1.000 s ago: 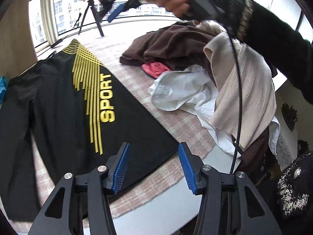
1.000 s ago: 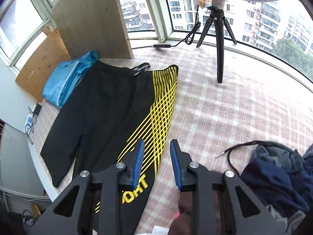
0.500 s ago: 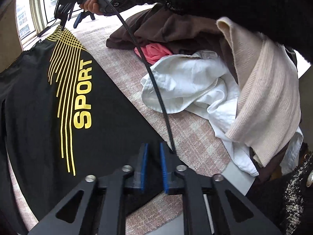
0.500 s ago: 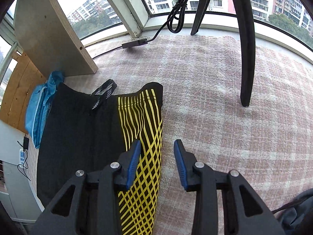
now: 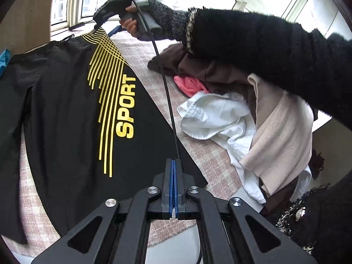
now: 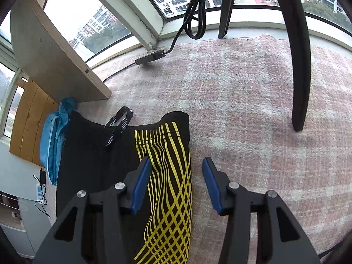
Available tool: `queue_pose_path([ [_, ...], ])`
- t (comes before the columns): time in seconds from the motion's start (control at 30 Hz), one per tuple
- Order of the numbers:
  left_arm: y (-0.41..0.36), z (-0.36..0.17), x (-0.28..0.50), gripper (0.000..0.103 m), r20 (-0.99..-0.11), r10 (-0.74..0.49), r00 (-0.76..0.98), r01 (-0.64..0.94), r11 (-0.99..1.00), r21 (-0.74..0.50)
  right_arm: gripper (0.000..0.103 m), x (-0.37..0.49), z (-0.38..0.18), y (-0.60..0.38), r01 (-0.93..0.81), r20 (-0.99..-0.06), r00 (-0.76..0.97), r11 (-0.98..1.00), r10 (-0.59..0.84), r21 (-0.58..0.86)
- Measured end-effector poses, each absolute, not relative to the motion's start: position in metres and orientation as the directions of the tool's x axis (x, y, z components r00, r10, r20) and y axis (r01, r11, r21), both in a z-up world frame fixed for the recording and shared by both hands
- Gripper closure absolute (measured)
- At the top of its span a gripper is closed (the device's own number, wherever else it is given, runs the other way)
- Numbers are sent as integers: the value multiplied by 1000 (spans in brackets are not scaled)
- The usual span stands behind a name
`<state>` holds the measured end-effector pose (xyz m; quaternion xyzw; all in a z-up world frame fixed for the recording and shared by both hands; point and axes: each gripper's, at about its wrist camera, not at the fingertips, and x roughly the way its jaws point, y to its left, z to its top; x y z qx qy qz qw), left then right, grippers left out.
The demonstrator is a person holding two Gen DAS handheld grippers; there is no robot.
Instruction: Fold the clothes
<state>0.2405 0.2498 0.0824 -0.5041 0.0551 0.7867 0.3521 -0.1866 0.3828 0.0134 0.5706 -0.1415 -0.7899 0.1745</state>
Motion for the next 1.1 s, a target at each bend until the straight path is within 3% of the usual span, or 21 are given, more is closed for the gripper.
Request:
queue_pose_path([
  [0.1, 257, 75, 243, 83, -845, 472, -252, -634, -740, -224, 55, -175, 29, 377, 187, -879, -200, -898, -433, 399],
  [0.23, 249, 79, 239, 82, -816, 528, -235, -622, -727, -291, 55, -146, 75, 379, 368, -901, -124, -862, -417, 348],
  [0.37, 257, 73, 246, 80, -825, 530, -195, -646, -702, -298, 55, -132, 109, 400, 414, -924, -83, -856, -374, 310],
  [0.47, 254, 73, 245, 80, -801, 576, -162, -621, -691, -371, 55, -124, 129, 417, 434, -921, -103, -850, -375, 298],
  [0.6, 269, 67, 252, 80, -840, 504, -199, -656, -705, -268, 53, -121, 122, 428, 384, -935, -198, -901, -293, 201],
  [0.8, 305, 52, 267, 67, -877, 418, -237, -746, -656, -111, 53, -135, 81, 425, 281, -918, -207, -919, -339, 276],
  [0.87, 308, 52, 263, 71, -874, 417, -250, -745, -659, -102, 53, -142, 68, 420, 249, -909, -209, -919, -360, 307],
  [0.93, 307, 52, 254, 101, -873, 424, -240, -731, -671, -125, 53, -149, 57, 413, 220, -899, -218, -917, -379, 333],
  [1.1, 282, 76, 241, 102, -836, 495, -239, -672, -705, -226, 53, -171, 36, 396, 187, -886, -231, -912, -402, 365],
])
